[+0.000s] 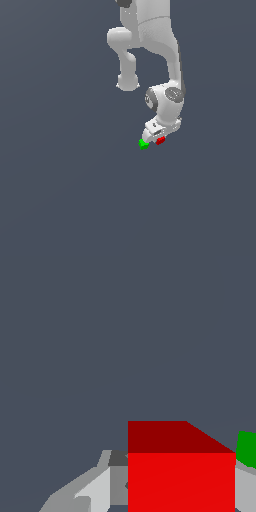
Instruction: Stack the red cube on top of the green cube.
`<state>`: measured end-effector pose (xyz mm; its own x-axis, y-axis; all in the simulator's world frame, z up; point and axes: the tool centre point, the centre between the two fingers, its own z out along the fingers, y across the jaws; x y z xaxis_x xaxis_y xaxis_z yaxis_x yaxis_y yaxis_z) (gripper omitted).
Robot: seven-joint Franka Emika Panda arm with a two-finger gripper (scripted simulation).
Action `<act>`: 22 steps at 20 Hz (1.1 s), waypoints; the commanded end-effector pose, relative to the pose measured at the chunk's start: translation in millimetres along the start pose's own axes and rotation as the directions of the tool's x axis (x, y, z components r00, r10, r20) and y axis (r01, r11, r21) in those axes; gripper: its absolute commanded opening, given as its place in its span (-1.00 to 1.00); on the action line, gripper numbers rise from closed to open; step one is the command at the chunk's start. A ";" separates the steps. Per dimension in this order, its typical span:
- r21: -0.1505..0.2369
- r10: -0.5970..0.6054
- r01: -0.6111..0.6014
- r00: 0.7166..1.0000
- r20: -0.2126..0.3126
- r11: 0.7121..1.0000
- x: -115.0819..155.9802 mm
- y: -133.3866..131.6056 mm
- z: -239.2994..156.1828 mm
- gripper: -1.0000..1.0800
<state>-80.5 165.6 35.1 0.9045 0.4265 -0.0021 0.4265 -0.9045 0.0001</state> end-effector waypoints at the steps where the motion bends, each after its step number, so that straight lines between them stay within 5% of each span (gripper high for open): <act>1: 0.000 0.000 0.000 1.000 -0.001 1.000 0.1 0.1 -11.6 -1.00; 12: 0.000 -0.001 0.001 1.000 -0.002 1.000 0.1 -0.5 -76.7 -1.00; 22: 0.000 0.000 0.000 1.000 -0.002 1.000 1.4 -0.1 -85.2 -1.00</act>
<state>-79.3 166.4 121.3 0.9044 0.4266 0.0002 0.4266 -0.9044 -0.0001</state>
